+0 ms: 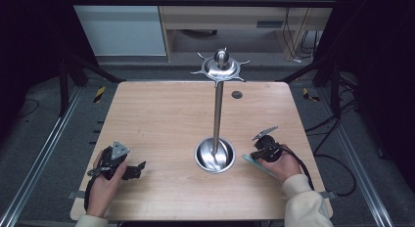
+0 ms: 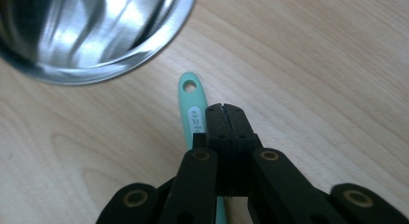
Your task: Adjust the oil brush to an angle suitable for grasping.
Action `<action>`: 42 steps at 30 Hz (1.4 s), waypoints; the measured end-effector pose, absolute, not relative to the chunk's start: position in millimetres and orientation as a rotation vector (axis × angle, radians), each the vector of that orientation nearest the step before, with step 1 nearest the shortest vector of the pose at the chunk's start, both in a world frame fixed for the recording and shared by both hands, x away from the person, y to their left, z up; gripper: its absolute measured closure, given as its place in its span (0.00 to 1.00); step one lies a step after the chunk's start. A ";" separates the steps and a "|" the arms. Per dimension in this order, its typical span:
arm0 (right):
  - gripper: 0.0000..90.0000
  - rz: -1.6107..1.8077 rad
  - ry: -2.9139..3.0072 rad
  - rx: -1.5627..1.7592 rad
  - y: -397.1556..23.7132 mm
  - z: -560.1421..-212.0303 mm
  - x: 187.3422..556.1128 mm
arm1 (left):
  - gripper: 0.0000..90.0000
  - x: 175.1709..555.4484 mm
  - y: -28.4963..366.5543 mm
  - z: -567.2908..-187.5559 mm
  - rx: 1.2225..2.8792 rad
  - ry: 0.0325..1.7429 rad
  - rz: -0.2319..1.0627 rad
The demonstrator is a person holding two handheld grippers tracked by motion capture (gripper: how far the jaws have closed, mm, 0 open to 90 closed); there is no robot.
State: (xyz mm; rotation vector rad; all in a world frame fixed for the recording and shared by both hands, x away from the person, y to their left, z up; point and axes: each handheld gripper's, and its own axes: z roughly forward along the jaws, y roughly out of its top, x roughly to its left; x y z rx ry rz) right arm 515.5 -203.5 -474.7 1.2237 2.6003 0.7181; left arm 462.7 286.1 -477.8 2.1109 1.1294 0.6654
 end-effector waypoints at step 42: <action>0.68 0.323 2.850 1.049 -215.6 -449.3 497.6 | 0.03 462.5 287.5 -478.5 2.113 1.141 0.666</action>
